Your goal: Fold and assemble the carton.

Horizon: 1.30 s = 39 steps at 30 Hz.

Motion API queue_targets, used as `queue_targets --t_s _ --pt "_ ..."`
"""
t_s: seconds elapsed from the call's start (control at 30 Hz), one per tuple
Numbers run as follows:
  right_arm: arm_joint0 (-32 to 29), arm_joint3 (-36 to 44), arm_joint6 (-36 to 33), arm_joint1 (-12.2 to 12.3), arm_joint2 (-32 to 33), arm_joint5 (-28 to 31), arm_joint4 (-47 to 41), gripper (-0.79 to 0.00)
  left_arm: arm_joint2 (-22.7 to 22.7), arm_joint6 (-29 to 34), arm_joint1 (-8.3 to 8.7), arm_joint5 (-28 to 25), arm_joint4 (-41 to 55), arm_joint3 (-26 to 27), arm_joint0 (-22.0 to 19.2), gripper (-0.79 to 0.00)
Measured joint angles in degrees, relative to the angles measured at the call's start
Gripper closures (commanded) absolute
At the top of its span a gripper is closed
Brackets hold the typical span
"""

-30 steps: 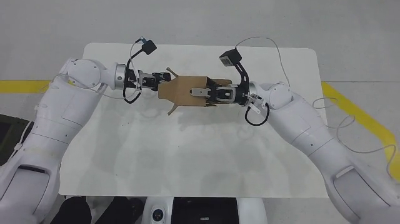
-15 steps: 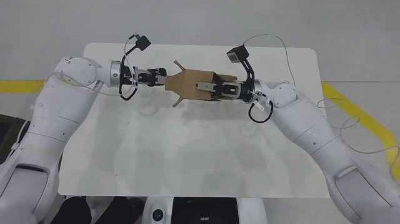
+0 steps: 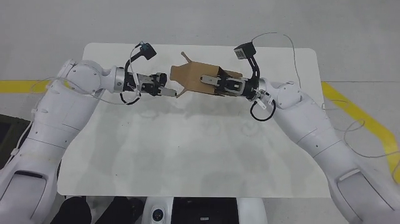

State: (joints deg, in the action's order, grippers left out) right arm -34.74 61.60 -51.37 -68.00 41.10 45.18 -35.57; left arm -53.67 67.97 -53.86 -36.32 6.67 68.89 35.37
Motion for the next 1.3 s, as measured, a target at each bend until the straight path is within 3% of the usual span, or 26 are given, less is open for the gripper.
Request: queue_targets --t_s 0.33,0.73,1.3 --pt "-2.9 3.2 3.7 0.7 3.5 -3.3 6.1 0.0 -0.3 0.2 1.28 0.2 0.6 4.8 2.1 -0.785" --pt "-3.4 4.6 2.6 -0.8 2.5 -5.8 7.3 0.0 -1.8 -3.7 1.14 4.0 2.0 1.8 1.2 -0.785" --pt "-3.7 3.9 -0.1 -1.6 4.9 -6.3 7.1 0.0 -2.1 -1.1 1.0 2.9 4.3 0.9 0.8 -0.785"
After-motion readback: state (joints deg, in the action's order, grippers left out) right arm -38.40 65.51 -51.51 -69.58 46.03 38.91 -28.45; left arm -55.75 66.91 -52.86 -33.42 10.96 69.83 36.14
